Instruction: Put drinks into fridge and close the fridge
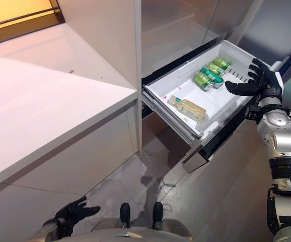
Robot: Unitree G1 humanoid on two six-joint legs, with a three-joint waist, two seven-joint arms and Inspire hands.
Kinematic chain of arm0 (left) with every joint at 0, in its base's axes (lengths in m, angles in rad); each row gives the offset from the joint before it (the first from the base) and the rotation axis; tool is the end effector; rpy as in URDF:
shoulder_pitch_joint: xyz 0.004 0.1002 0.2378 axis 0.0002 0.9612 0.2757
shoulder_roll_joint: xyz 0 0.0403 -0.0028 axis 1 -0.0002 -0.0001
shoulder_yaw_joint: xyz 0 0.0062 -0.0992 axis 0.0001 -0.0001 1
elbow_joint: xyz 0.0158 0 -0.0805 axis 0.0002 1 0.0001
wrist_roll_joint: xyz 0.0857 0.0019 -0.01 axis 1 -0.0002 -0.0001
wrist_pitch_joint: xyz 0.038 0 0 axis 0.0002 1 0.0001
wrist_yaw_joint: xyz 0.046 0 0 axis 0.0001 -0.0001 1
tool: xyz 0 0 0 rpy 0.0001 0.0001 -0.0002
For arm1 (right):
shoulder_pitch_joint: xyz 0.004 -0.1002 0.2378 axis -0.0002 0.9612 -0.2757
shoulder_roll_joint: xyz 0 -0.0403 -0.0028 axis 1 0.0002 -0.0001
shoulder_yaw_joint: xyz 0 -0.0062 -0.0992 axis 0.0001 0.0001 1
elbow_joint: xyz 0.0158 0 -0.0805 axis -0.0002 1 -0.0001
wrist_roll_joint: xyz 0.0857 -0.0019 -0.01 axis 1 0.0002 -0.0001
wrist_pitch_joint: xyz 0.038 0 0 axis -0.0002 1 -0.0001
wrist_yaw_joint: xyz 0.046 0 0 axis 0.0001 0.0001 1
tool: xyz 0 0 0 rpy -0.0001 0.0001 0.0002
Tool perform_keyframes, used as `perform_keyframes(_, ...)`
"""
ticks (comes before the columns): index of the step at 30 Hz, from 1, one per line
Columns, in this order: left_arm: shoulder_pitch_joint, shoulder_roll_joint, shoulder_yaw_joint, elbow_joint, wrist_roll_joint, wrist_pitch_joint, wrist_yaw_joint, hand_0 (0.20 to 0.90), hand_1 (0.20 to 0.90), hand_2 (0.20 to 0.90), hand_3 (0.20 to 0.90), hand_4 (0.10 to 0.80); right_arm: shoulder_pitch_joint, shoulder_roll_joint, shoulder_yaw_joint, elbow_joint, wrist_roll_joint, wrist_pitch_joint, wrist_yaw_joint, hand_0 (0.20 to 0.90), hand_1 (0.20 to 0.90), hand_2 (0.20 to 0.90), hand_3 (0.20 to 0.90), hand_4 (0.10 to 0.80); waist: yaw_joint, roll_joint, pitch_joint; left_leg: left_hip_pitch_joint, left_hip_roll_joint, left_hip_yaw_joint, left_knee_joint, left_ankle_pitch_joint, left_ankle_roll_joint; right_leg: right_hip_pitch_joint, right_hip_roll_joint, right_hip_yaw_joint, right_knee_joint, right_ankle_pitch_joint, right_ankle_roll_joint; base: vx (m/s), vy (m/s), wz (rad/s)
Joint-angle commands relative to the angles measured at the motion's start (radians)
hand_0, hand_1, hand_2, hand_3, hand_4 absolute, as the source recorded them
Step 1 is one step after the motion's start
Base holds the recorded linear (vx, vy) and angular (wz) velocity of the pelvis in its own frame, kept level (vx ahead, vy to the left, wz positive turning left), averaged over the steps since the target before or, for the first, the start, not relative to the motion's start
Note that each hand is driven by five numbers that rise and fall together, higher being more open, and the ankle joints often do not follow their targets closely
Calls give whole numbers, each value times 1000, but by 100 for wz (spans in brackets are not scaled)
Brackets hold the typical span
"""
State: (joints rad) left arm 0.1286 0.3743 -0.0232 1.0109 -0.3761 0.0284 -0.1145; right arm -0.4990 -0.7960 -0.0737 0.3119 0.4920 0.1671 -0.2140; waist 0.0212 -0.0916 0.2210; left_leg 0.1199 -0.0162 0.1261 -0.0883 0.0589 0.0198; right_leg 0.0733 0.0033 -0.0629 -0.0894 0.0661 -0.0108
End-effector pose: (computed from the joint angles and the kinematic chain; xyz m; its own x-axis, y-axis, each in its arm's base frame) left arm 0.0559 0.2686 -0.0788 0.4255 0.2015 -0.8823 -0.2535 0.9624 0.0975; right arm 0.2599 -0.2993 0.1787 0.9094 -0.3749 0.1804 0.4043 0.8985 -0.1708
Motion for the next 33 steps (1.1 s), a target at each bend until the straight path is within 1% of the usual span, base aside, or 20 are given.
perform_keyframes(1,13,-20,-13,54,61,-73,-12,900,900,900,900,800,-42,-98,-116,-76,8,-201,-107,900,900,900,900,800,-19,25,-121,3,-1,1,53,-144,18,-10,-11,-11,105,-96,72,18,56,-32)
perform_keyframes(4,14,-37,-32,46,82,-80,-28,900,900,900,900,800,4,-94,-174,-83,36,-231,-147,900,900,900,900,800,-31,28,-133,15,-3,6,48,-150,21,-8,-14,1,109,-96,79,29,23,-13)
perform_keyframes(5,9,-43,-48,33,93,-89,-40,900,900,900,900,800,37,-83,-208,-86,64,-244,-160,900,900,900,900,800,-37,28,-138,21,-5,4,43,-153,25,-7,-15,10,108,-93,84,20,-6,-5)
perform_keyframes(9,-14,-44,-79,-7,81,-105,-74,900,900,900,900,800,102,-41,-268,-94,134,-282,-213,900,900,900,900,800,-48,31,-143,23,-13,6,48,-164,34,-13,-20,30,110,-88,92,-10,-11,-4)
perform_keyframes(12,-38,-40,-108,-42,48,-105,-77,900,900,900,900,800,147,2,-306,-77,169,-325,-250,900,900,900,900,800,-56,38,-138,12,-21,7,80,-182,45,-23,-28,45,128,-90,92,-41,-3,-13)
perform_keyframes(15,-53,-36,-111,-47,24,-100,-46,900,900,900,900,800,164,22,-315,-45,185,-343,-269,900,900,900,900,800,-58,44,-135,7,-23,1,95,-190,50,-27,-33,50,145,-96,89,-40,16,-14)
perform_keyframes(18,-56,-28,-93,-32,2,-95,6,900,900,900,900,800,181,32,-327,-2,195,-352,-278,900,900,900,900,800,-57,48,-136,10,-24,-8,90,-188,53,-29,-38,45,160,-99,88,-10,4,-1)
perform_keyframes(22,-36,-3,-26,15,27,-73,63,900,900,900,900,800,226,46,-353,30,203,-362,-286,900,900,900,900,800,-56,47,-138,12,-30,-20,81,-181,58,-43,-51,36,191,-87,95,-6,-8,0)
perform_keyframes(23,-35,-2,-25,17,29,-73,65,900,900,900,900,800,227,47,-355,31,205,-362,-286,900,900,900,900,800,-56,47,-139,11,-30,-20,81,-180,58,-45,-52,35,193,-87,95,-28,-32,6)
perform_keyframes(25,-28,16,3,30,47,-51,86,900,900,900,900,800,249,56,-367,57,216,-369,-286,900,900,900,900,800,-51,47,-128,6,-34,-33,93,-185,63,-61,-62,28,218,-83,98,-48,-37,8)
perform_keyframes(28,-21,27,25,27,35,-32,95,900,900,900,900,800,254,69,-369,85,262,-375,-284,900,900,900,900,800,-42,51,-115,-1,-36,-48,101,-187,65,-65,-68,21,220,-92,97,-39,-46,7)
perform_keyframes(33,-15,30,33,13,26,-31,91,900,900,900,900,800,253,91,-367,114,314,-382,-277,900,900,900,900,800,-34,63,-107,-5,-32,-57,96,-182,64,-56,-66,11,211,-109,92,-2,-51,8)
